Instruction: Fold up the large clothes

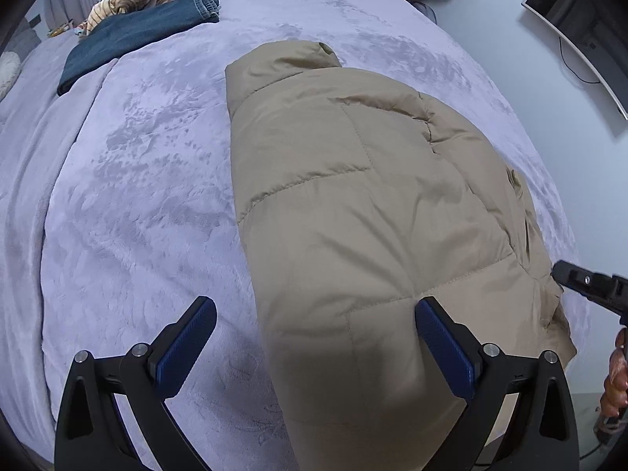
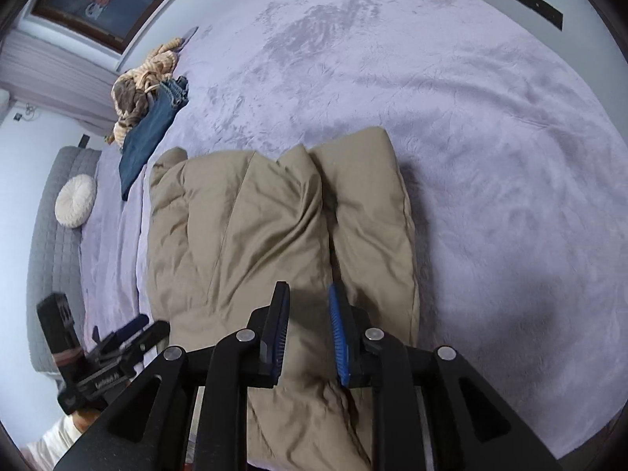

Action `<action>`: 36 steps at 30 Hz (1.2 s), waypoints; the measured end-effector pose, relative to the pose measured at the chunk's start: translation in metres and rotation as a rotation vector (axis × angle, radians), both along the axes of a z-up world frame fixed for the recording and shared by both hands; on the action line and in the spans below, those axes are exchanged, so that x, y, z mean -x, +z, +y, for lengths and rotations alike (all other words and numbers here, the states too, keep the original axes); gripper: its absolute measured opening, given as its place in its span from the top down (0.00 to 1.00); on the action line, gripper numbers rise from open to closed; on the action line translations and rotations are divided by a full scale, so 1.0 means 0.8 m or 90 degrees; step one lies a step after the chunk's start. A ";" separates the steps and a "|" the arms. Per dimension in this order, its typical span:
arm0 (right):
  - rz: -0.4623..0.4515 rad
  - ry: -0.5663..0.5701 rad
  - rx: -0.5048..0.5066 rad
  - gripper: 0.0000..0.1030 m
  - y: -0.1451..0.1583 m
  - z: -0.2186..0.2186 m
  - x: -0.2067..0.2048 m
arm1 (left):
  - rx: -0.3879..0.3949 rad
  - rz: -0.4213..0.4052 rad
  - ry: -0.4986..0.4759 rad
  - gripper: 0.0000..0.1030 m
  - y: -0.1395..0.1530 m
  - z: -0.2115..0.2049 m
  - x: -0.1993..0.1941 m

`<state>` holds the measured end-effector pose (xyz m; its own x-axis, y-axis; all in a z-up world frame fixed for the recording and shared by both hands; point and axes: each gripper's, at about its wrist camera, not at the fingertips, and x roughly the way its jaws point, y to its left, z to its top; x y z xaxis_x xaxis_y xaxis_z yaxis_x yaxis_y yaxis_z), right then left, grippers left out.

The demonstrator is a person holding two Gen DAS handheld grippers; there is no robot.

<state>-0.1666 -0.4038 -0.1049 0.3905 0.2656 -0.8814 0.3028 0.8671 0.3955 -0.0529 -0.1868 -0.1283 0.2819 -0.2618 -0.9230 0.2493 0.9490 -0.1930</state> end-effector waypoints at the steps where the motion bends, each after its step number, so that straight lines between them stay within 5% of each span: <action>1: 0.005 0.007 0.012 0.78 0.000 0.008 0.011 | 0.000 0.000 -0.002 0.01 0.001 0.001 0.003; 10: 0.104 -0.049 0.001 0.78 -0.069 0.026 0.063 | -0.012 0.011 -0.022 0.02 0.008 0.016 0.032; 16: 0.083 -0.082 0.021 0.76 -0.045 0.036 0.072 | -0.022 0.014 -0.037 0.02 0.021 0.031 0.048; 18: 0.067 -0.096 0.019 0.57 -0.034 0.039 0.077 | -0.020 0.008 -0.039 0.01 0.024 0.035 0.052; 20: 0.049 -0.105 0.023 0.49 -0.021 0.045 0.082 | -0.014 -0.003 -0.042 0.01 0.029 0.039 0.056; 36: 0.033 -0.101 0.035 0.30 0.014 0.069 0.067 | 0.011 0.002 -0.023 0.01 0.040 0.059 0.043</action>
